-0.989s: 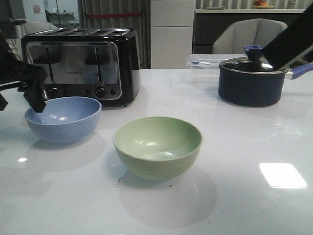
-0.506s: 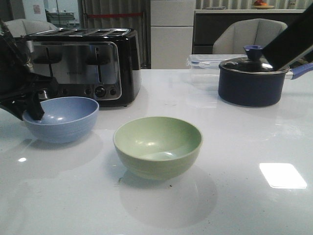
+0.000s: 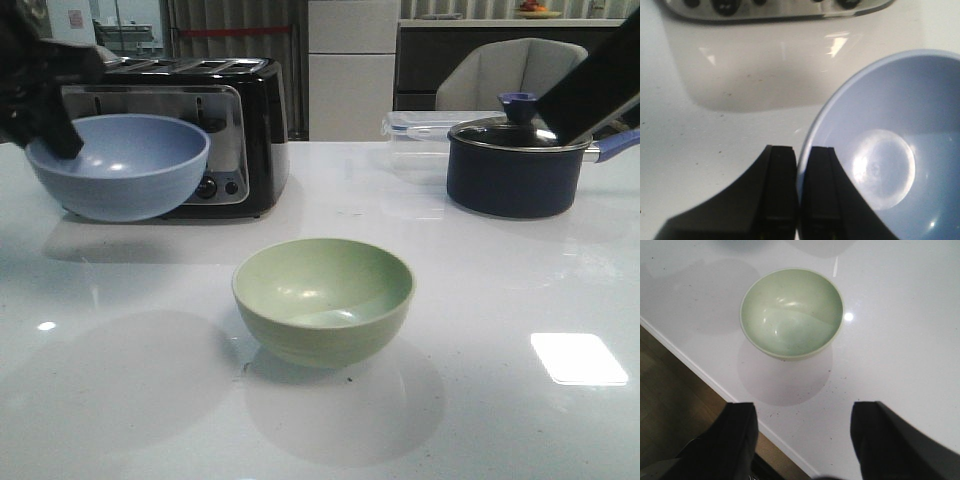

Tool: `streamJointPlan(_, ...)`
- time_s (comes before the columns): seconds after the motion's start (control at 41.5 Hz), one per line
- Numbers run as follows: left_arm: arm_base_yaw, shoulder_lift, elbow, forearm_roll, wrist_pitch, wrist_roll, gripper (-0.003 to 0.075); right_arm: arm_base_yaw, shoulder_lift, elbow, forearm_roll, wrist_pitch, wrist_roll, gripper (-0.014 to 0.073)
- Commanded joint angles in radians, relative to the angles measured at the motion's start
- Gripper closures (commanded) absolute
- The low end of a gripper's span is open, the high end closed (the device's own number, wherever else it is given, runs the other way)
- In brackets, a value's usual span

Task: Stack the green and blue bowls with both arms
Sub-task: 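Lift the blue bowl and lower it into the green bowl, then open the left gripper and lift it off the blue bowl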

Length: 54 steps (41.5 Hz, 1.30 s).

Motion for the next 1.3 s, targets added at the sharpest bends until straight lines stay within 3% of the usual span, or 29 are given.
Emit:
streamJointPlan(0.0, -0.069, -0.104, -0.029, -0.040, -0.018, 0.006, 0.0627, 0.000, -0.013, -0.028, 0.005, -0.056, -0.013, 0.0077)
streamJointPlan(0.338, -0.319, -0.072, -0.065, -0.045, -0.064, 0.017, 0.0627, 0.000, -0.013, -0.028, 0.005, -0.056, -0.013, 0.0077)
streamJointPlan(0.82, -0.370, 0.115, -0.067, -0.073, -0.144, 0.017, 0.0624, 0.000, -0.013, -0.028, 0.005, -0.056, -0.013, 0.0077)
streamJointPlan(0.965, -0.370, 0.154, -0.069, -0.103, -0.167, 0.017, 0.0531, 0.000, -0.013, -0.028, 0.005, -0.056, -0.013, 0.0077)
streamJointPlan(1.133, -0.370, 0.162, -0.069, -0.115, -0.167, 0.017, 0.0316, 0.000, -0.013, -0.028, 0.005, -0.056, -0.013, 0.0077)
streamJointPlan(1.278, -0.365, 0.132, -0.088, -0.071, -0.139, 0.017, 0.0299, 0.000, -0.013, -0.028, 0.005, -0.056, -0.013, 0.0077)
